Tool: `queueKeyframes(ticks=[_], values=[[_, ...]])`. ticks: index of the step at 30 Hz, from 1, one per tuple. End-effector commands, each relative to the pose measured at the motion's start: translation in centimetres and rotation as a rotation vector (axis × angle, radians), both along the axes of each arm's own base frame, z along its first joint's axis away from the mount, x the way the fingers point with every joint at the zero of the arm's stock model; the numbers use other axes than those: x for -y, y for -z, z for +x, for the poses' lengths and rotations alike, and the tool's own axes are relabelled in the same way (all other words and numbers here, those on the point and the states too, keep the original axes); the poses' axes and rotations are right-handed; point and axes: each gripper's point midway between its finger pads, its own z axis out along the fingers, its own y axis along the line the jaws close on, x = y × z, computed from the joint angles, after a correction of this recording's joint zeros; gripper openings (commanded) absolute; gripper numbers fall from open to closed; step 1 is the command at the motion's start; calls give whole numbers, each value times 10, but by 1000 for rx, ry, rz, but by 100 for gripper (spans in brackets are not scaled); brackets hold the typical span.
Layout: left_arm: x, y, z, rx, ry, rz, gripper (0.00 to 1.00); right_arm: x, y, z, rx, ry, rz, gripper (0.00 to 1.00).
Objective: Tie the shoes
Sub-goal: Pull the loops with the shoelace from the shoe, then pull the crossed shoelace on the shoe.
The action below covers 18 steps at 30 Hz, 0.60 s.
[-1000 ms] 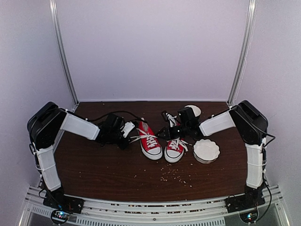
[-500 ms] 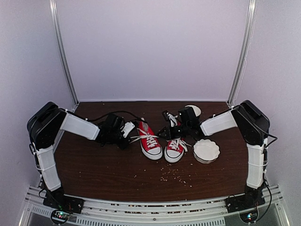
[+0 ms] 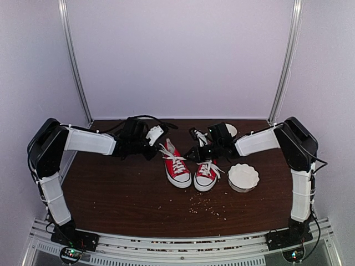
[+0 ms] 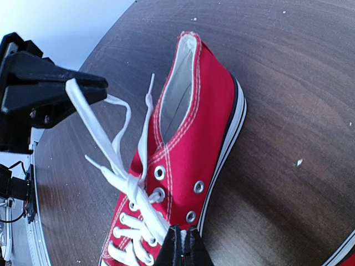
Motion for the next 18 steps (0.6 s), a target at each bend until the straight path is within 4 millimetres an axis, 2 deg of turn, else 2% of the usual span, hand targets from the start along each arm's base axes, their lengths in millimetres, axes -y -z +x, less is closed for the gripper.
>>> queueKeyframes(ticks=[1,4,7,18], values=[[28,-28,-8,78,117,-42,0,-8,-8,13,39,-12,-30,0],[36,-24,-26,80,181,-26,0,-13,-11,20,35,-21,-26,0],[39,-18,-34,63,198,-22,0,-18,-13,26,34,-21,-28,0],[29,-13,-38,48,155,-30,0,-26,-12,34,22,-36,-29,0]])
